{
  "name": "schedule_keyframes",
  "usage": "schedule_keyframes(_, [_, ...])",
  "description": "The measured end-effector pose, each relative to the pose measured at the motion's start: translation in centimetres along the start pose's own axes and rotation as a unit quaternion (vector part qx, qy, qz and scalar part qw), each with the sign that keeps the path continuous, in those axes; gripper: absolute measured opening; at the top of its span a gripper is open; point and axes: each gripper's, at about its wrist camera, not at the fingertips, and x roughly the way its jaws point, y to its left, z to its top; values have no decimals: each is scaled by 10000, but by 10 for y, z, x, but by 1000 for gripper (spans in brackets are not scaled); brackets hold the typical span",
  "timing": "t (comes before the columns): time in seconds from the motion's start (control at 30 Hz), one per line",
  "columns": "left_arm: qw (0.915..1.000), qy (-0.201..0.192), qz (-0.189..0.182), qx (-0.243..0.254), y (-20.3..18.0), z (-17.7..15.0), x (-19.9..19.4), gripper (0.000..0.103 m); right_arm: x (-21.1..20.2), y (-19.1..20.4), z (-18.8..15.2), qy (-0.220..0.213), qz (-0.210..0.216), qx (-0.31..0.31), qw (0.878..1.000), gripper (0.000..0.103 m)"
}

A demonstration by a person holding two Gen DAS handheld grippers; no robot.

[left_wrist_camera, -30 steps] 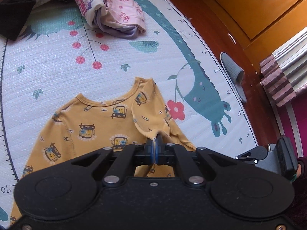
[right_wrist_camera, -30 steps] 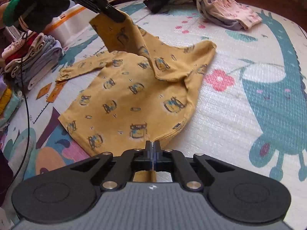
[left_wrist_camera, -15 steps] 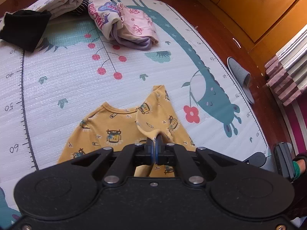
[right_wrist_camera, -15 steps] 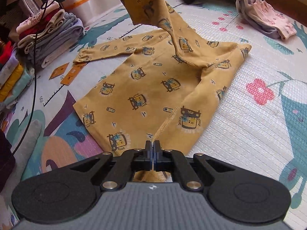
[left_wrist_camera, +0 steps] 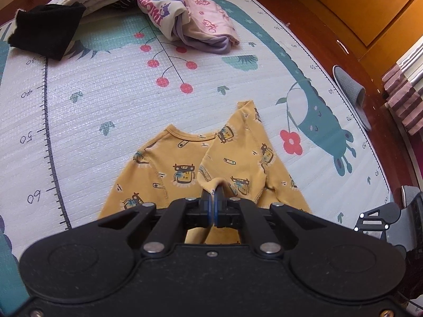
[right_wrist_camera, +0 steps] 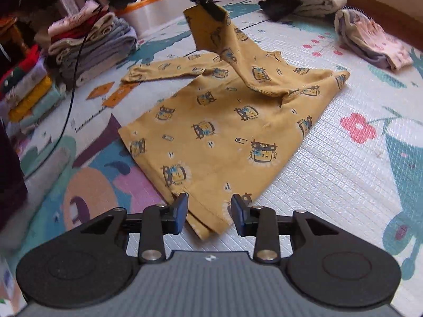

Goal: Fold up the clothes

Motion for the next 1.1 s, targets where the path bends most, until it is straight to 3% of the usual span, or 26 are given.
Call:
schedule_keyframes(0.13, [10000,-21,-60,67,-3,1,-2,0,14,20,1,12,-178,-666,9976,37])
schedule_keyframes(0.2, [9999,-8,-80,137,-5,0,-2,0,22,22,0,113,-37,-703,9975,37])
schedule_keyframes(0.23, [9998,12,-60,168,-6,0,-1,0,27,23,0,165,36,-720,9973,44])
schedule_keyframes(0.5, [9991,434,-10,-8,3,-14,12,0,20,12,5,142,205,-495,9985,42])
schedule_keyframes(0.67, [9975,504,-146,-477,6,-24,17,0,7,-42,54,-31,61,-120,9999,39])
schedule_keyframes(0.8, [9964,455,-333,-626,2,-36,16,0,8,-106,105,140,-105,-67,9998,37])
schedule_keyframes(0.93, [9957,335,-502,-696,3,-45,14,0,32,-150,143,406,-463,-283,9977,34])
schedule_keyframes(1.1, [9932,160,-804,-830,9,-55,8,0,72,-172,157,357,-690,-409,9961,33])
